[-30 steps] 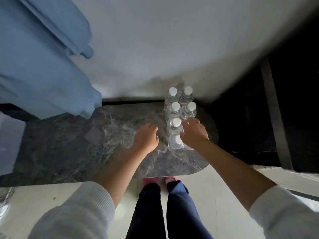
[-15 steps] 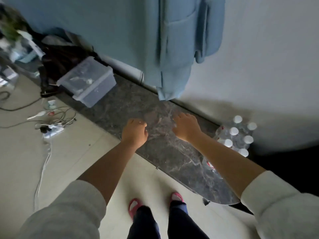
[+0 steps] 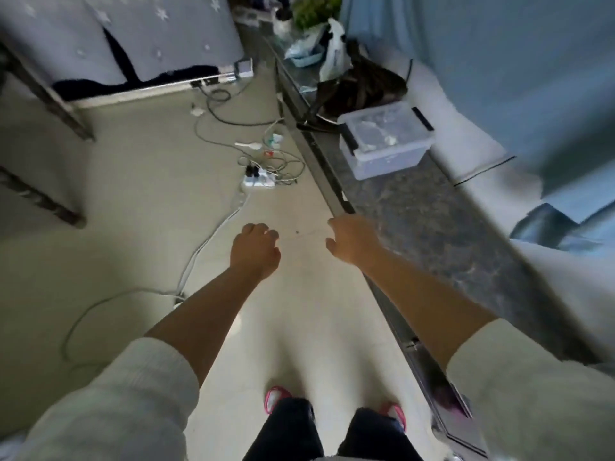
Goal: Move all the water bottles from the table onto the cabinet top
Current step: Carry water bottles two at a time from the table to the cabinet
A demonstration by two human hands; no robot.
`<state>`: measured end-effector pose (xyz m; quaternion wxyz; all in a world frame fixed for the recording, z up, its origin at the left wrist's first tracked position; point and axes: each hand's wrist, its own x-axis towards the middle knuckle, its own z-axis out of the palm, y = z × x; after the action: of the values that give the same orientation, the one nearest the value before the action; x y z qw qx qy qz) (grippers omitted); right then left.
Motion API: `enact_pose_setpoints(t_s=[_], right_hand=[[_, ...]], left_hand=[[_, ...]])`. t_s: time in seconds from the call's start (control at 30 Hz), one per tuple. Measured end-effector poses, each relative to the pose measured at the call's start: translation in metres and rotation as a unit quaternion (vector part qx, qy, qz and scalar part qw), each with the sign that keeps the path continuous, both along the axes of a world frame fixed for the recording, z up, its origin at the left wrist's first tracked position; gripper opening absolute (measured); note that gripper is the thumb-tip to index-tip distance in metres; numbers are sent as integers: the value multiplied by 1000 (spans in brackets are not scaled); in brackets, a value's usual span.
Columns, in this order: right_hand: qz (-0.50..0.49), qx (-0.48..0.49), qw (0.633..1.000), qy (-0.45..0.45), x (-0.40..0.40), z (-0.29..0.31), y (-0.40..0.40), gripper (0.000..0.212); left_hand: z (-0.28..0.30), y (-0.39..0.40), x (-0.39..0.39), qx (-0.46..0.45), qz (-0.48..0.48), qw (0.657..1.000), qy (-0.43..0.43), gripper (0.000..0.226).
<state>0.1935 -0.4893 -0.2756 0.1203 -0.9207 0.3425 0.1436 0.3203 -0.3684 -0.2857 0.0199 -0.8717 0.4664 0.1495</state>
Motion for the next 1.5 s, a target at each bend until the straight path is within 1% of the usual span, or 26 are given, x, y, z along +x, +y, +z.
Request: enact_pose_setpoints(t_s=[0.1,0.2,0.27,0.37,0.53,0.73,0.97,1.07,1.2,1.3,1.5], right_hand=[[56,-6,998,-17,84,3,40,39],[81,2,996,-20,138,6,61,42],[115,8,993,-17,182,6,79,43],[167,18,986,-15,248,6,99,43],[238,22,971,-17,357,-3,116,43],[319,33,947,6,514,-13,113,45],[374,30,927,17,671,-5,94,46],[398,10,917,17,739,-2,92,44],[418,-4,908,-2,821,3,94,43],[422,-11,906,-10,889,9,98,44],[414,-13,909,-36,1040,39,107,45]], left_hand=[[5,61,71,9,79,997,-13,40],[9,99,119,11,140,990,-7,41],[11,127,154,24,190,982,-3,41],[8,159,204,40,240,970,-3,42],[2,181,282,39,303,952,6,43],[-4,176,412,46,379,924,17,42],[5,155,544,41,427,903,23,43],[6,155,603,49,443,895,21,43],[12,162,681,42,459,887,7,43],[18,168,750,29,475,879,0,39],[50,181,902,-4,473,881,-26,39]])
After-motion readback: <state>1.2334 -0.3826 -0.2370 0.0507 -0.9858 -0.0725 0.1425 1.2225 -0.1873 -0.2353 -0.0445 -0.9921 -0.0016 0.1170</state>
